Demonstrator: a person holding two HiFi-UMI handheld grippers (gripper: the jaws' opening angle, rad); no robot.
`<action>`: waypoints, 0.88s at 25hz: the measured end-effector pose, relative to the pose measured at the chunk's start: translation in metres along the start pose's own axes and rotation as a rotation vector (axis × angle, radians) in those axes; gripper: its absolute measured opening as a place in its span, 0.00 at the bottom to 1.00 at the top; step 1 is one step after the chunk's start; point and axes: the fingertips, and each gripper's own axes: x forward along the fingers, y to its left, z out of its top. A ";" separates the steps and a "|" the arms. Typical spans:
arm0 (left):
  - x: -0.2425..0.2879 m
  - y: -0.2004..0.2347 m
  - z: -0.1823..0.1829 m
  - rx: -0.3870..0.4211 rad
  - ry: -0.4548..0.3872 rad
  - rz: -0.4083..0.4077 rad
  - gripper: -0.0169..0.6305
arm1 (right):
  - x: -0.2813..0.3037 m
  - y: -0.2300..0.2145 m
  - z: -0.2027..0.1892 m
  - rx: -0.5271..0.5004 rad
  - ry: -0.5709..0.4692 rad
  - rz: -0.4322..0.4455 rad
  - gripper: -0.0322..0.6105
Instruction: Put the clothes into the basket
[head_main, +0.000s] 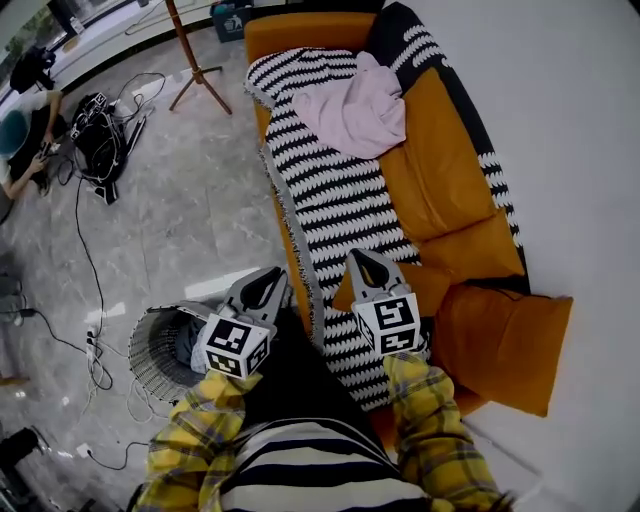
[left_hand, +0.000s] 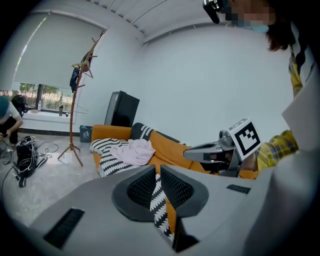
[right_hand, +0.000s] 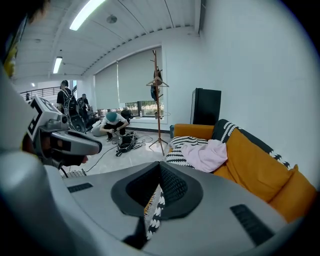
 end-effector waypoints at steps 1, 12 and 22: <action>0.008 0.002 0.005 0.006 -0.003 -0.001 0.08 | 0.003 -0.005 0.001 0.001 -0.001 -0.006 0.09; 0.110 0.033 0.045 0.032 -0.035 -0.033 0.08 | 0.053 -0.084 0.016 0.020 0.006 -0.089 0.09; 0.215 0.096 0.067 0.000 -0.016 -0.046 0.08 | 0.146 -0.179 0.024 0.034 0.073 -0.170 0.09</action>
